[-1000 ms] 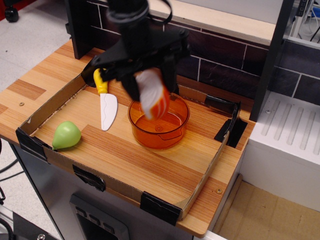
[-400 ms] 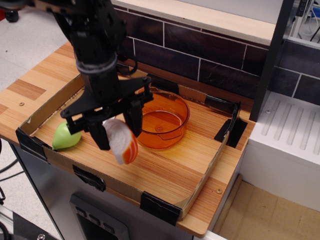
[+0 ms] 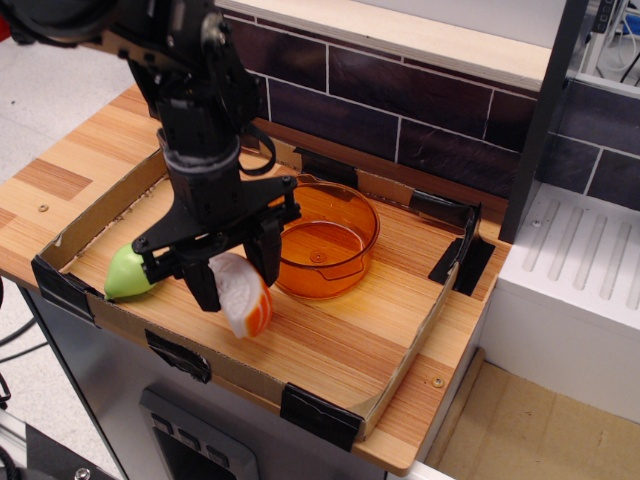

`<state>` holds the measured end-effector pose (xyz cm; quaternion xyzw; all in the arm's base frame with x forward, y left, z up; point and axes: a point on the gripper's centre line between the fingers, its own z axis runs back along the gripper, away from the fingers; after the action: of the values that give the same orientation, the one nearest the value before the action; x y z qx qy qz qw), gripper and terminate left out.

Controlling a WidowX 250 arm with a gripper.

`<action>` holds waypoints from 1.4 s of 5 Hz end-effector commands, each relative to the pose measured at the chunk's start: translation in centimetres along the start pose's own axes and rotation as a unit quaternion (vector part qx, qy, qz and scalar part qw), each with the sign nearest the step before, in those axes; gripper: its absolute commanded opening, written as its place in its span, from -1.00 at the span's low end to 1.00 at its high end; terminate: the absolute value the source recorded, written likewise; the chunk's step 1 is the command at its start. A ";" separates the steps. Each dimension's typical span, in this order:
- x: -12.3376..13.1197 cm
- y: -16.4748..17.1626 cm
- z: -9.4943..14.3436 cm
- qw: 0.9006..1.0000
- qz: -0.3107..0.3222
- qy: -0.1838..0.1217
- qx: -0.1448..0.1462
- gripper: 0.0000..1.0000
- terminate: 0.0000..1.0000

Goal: Take sushi out of pot

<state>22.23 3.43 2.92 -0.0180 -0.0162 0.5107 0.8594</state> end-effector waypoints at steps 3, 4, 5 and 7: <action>1.2 0.8 0.7 1.000 -0.015 -0.019 0.005 1.00 -1.00; 1.4 0.4 2.9 1.000 -0.018 -0.020 -0.008 1.00 -1.00; 1.1 -0.7 6.5 0.998 -0.040 -0.037 -0.036 1.00 -1.00; 0.7 -2.0 9.1 0.998 -0.053 -0.026 -0.036 1.00 -1.00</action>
<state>23.63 3.62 10.55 -0.0269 -0.0310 0.4646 0.8845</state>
